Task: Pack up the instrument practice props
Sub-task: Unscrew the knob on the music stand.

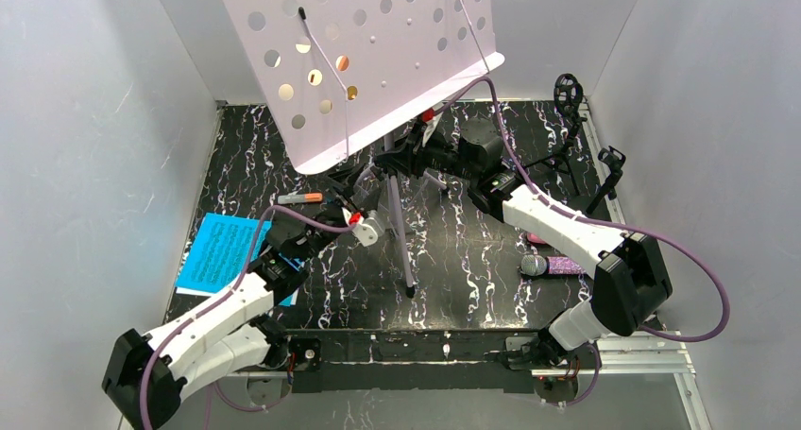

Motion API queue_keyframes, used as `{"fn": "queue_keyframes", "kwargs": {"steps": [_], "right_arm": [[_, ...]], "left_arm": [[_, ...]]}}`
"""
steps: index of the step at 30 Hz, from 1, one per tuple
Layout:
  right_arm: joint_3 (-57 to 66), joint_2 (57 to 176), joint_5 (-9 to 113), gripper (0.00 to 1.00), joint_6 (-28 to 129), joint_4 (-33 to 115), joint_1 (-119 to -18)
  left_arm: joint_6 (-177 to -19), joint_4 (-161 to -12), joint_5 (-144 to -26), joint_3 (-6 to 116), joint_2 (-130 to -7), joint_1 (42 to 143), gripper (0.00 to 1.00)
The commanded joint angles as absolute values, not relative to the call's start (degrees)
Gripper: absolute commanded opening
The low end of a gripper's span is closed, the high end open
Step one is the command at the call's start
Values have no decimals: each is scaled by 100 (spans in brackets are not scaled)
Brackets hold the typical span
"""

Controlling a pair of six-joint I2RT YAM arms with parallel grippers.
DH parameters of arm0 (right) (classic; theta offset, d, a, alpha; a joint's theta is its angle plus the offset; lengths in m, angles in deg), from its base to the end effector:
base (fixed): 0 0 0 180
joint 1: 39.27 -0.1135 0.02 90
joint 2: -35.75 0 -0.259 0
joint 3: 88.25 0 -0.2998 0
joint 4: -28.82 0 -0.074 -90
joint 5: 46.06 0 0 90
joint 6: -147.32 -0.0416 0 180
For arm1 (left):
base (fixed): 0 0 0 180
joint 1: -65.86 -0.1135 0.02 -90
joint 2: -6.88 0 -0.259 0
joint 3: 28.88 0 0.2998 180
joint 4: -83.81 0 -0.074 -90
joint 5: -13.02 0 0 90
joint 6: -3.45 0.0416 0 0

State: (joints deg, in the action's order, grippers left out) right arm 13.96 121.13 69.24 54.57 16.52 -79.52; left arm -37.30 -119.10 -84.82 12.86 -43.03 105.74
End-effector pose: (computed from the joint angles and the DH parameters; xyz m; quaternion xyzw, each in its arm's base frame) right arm 0.2996 0.2769 0.3412 -0.3650 0.5742 0.4011 0.6134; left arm 0.1969 -0.1719 0.2984 0.4660 0.3960 0.0229 0.7909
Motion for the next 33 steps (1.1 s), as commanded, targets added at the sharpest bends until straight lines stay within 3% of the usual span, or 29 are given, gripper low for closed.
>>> {"fn": "queue_keyframes", "kwargs": {"steps": [1,12,20,25,33], "right_arm": [[1271,12296,6730,1,4993,2120,-7838],[1286,12264,6708,1,4993,2120,-7838],[1305,12215,6693,1,4993,2127,-7838],[1305,12203,6690,1,4994,2126,-7830],[1299,12232,6716,1,4993,2120,-7834]], "left_arm": [[-2548,-12506,-8768,1281,-4608,10618,58],[-2541,-12578,-8448,1481,-5202,10727,51],[-3900,-12573,-7877,1508,-5289,10728,24],[-5991,-12407,-7177,1597,-5196,10726,9],[-10886,-11399,-6181,1925,-5074,10723,5]]}}
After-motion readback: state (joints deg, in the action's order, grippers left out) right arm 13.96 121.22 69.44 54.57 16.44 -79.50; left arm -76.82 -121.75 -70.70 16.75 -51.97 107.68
